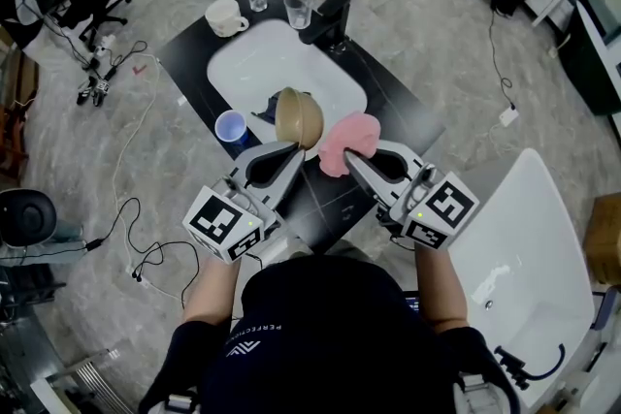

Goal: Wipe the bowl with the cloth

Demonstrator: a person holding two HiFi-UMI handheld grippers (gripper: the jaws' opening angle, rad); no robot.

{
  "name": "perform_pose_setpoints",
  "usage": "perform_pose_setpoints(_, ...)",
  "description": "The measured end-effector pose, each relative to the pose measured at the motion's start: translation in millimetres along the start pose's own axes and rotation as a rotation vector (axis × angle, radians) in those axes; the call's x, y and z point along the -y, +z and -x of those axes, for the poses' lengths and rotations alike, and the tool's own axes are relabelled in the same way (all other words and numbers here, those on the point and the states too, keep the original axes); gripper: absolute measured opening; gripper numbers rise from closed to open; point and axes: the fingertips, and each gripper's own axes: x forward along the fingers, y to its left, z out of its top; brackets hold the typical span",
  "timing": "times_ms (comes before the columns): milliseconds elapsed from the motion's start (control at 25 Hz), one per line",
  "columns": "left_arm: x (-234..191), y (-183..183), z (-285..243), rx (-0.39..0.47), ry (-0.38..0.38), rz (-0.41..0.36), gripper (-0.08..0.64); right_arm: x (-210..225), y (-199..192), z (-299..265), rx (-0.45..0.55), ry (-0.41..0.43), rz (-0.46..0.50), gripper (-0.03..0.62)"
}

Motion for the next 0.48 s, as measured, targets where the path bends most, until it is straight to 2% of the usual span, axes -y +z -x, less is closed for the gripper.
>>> perform_pose_setpoints(200,6.5,-10.8,-4.1,-0.05,0.003,-0.073,0.014,0.4,-3.3,0.3,-0.008,-0.001,-0.001,0.043)
perform_pose_setpoints(480,6.3,-11.3,-3.6,-0.05,0.006,-0.065,0.014,0.0,-6.3,-1.1,-0.017,-0.004,0.004,0.041)
